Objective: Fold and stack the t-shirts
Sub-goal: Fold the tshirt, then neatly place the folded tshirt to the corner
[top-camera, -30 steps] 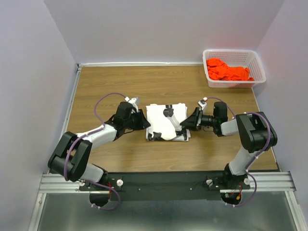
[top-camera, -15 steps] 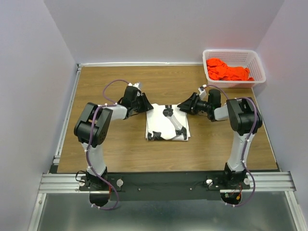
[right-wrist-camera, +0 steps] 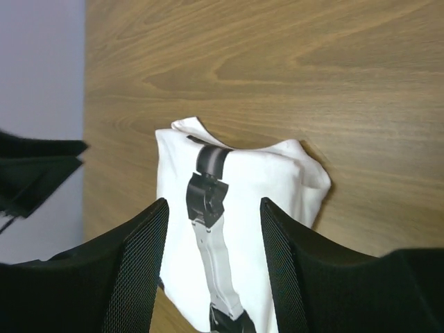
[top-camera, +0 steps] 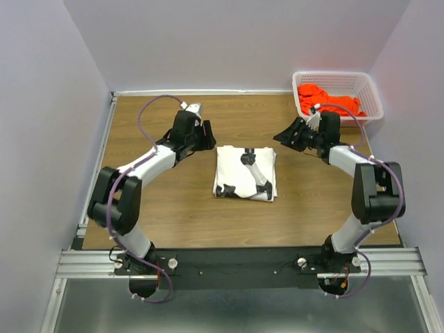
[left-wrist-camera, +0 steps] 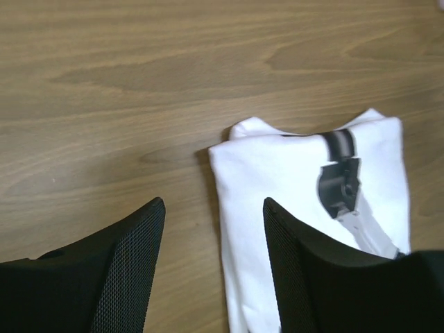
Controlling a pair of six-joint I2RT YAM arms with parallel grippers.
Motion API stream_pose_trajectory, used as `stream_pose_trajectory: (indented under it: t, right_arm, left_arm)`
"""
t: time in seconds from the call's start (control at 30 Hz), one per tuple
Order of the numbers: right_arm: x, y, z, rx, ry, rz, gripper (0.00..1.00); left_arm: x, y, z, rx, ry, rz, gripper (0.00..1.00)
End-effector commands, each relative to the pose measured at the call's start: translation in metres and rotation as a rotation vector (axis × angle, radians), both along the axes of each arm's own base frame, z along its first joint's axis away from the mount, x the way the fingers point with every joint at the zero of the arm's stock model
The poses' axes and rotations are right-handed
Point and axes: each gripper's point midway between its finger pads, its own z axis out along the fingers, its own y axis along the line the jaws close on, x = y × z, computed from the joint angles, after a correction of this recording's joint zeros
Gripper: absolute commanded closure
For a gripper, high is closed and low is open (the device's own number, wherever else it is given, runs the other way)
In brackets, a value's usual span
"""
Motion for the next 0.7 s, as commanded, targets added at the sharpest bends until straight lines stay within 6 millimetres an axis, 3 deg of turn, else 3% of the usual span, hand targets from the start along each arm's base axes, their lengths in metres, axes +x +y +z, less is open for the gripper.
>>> stream_pose_trajectory:
  t: [0.0,0.03,0.07,0.1,0.13,0.17,0.27,0.37,0.47,0.67]
  right_arm:
    - [-0.054,-0.026,-0.030,-0.229,0.206,-0.020,0.37]
    - [-0.062,-0.027,-0.033,-0.242,0.228,-0.024,0.34]
    - [-0.070,-0.028,-0.035,-0.262,0.246,-0.035,0.30]
    - [-0.087,-0.026,-0.045,-0.276,0.291,-0.026,0.30]
    - [-0.095,-0.025,-0.047,-0.286,0.306,-0.029,0.19]
    - [-0.098,-0.028,-0.042,-0.306,0.292,-0.051,0.19]
    - [-0.116,-0.024,-0.048,-0.333,0.319,-0.050,0.19]
    - [-0.123,-0.018,-0.056,-0.348,0.342,-0.032,0.19]
    - [-0.123,-0.006,-0.065,-0.377,0.360,-0.006,0.23]
    - [-0.116,0.014,-0.082,-0.443,0.386,0.030,0.28]
  left_arm:
    - [-0.016,0.021,0.039,0.150,-0.125,0.021,0.32]
    - [-0.020,0.026,0.046,0.152,-0.143,0.034,0.31]
    - [-0.022,0.035,0.067,0.154,-0.198,0.072,0.31]
    - [-0.027,0.041,0.069,0.165,-0.211,0.085,0.30]
    - [-0.030,0.047,0.078,0.175,-0.237,0.104,0.30]
    - [-0.031,0.055,0.087,0.193,-0.268,0.126,0.23]
    - [-0.042,0.081,0.132,0.225,-0.392,0.216,0.18]
    - [-0.050,0.104,0.156,0.240,-0.461,0.316,0.10]
    - [-0.056,0.117,0.159,0.251,-0.474,0.381,0.02]
    - [-0.068,0.130,0.158,0.261,-0.497,0.419,0.02]
